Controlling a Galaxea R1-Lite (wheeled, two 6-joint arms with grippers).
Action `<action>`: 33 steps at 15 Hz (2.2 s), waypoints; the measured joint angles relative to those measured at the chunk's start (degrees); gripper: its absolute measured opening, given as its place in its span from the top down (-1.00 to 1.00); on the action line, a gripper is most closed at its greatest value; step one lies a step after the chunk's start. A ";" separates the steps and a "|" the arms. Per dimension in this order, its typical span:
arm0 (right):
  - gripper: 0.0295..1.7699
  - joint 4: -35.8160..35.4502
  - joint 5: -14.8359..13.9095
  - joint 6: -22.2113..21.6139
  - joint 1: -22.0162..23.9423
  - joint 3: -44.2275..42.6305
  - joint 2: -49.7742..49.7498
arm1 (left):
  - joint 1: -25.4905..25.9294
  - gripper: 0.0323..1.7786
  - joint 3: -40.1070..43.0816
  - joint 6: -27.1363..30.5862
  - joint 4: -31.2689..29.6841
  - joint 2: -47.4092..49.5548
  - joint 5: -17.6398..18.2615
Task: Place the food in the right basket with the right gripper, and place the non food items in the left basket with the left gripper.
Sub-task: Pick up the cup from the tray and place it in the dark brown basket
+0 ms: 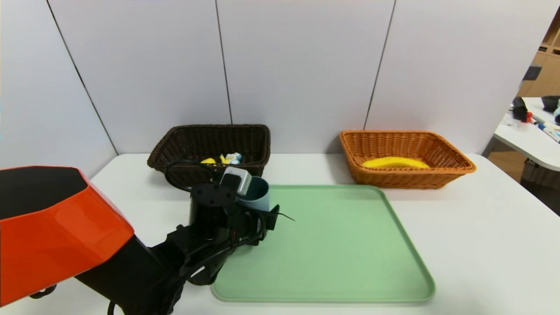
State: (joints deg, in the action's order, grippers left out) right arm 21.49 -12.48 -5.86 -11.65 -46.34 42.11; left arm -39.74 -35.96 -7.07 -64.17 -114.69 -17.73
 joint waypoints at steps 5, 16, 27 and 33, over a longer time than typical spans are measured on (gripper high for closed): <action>-0.92 -0.02 0.33 0.00 0.00 0.37 0.06 | 0.00 -0.37 -0.66 0.13 -0.05 -0.77 -0.07; -0.92 0.22 0.77 -0.02 0.00 1.13 -0.13 | -2.79 -0.31 -1.11 0.24 3.17 4.08 -0.73; -0.92 0.04 0.88 0.02 0.00 4.11 -1.49 | 2.60 -0.30 -27.21 -0.95 42.81 20.50 -1.34; -0.92 0.09 0.89 0.00 0.00 4.22 -1.60 | 10.12 -0.30 -40.91 -8.56 55.71 14.67 -1.18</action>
State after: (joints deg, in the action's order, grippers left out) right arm 21.58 -11.59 -5.86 -11.65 -42.12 40.51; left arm -29.62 -76.87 -15.63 -8.46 -100.02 -18.91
